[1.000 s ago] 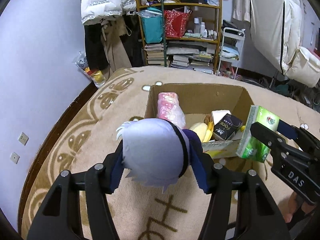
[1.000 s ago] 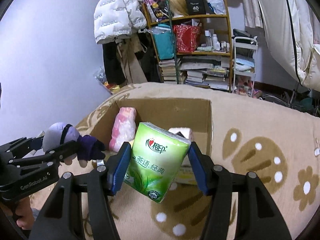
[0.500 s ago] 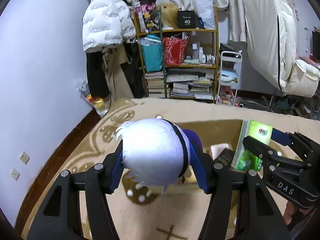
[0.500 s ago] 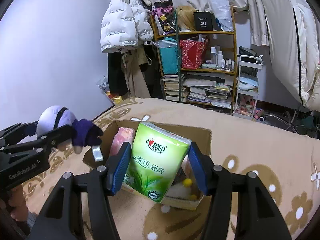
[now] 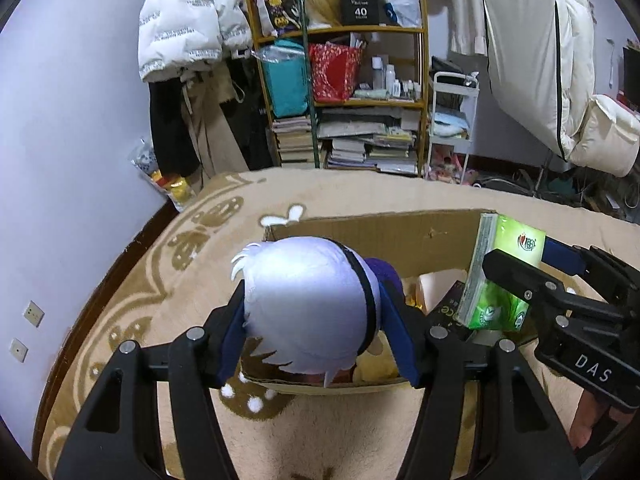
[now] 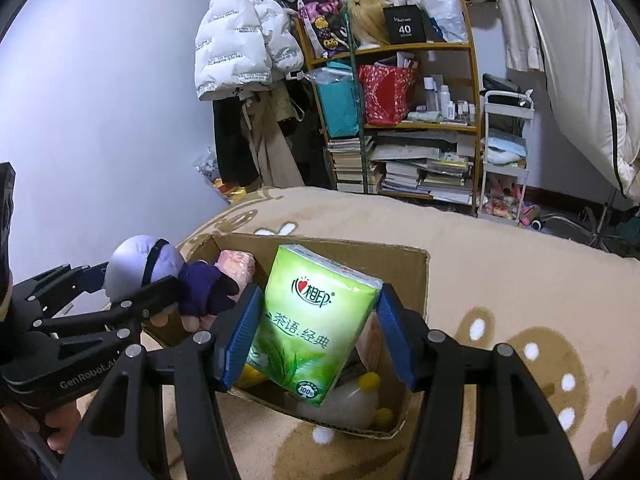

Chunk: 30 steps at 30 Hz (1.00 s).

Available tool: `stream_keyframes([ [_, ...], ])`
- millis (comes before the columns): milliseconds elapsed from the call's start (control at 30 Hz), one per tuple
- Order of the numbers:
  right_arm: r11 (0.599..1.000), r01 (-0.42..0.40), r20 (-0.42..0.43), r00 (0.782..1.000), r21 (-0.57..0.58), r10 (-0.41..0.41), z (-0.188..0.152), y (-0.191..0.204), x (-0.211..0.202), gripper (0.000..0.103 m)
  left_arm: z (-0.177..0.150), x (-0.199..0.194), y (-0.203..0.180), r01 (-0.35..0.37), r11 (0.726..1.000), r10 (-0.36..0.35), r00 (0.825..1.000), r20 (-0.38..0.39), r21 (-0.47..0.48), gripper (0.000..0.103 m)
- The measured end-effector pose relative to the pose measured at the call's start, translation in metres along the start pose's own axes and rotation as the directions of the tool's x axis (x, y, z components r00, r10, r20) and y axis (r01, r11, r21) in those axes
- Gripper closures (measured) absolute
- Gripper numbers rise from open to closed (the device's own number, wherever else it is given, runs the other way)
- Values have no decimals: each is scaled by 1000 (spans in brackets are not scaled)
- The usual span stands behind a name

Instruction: Organize soft objects

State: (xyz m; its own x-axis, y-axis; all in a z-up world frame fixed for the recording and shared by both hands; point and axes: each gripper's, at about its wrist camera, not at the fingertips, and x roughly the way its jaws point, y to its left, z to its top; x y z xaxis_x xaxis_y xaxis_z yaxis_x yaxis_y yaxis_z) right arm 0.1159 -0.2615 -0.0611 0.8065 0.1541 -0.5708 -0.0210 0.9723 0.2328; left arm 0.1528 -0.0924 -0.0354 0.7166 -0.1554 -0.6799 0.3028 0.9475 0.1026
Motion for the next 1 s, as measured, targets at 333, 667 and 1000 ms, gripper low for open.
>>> stream_keyframes([
  [333,998,-23,-30,999,51,24,-4,-10,6,38,-2,5,8,-16,1000,16,1000,-16,-3,18],
  [667,997,-22,32,999,70,19,3,-8,-27,3,-7,-24,21,-48,998,48,999,4,-33,6],
  [1000,999,-16,79,997,39,13,-2,11,-80,0,-19,-89,32,-74,995,79,994,79,-64,3],
])
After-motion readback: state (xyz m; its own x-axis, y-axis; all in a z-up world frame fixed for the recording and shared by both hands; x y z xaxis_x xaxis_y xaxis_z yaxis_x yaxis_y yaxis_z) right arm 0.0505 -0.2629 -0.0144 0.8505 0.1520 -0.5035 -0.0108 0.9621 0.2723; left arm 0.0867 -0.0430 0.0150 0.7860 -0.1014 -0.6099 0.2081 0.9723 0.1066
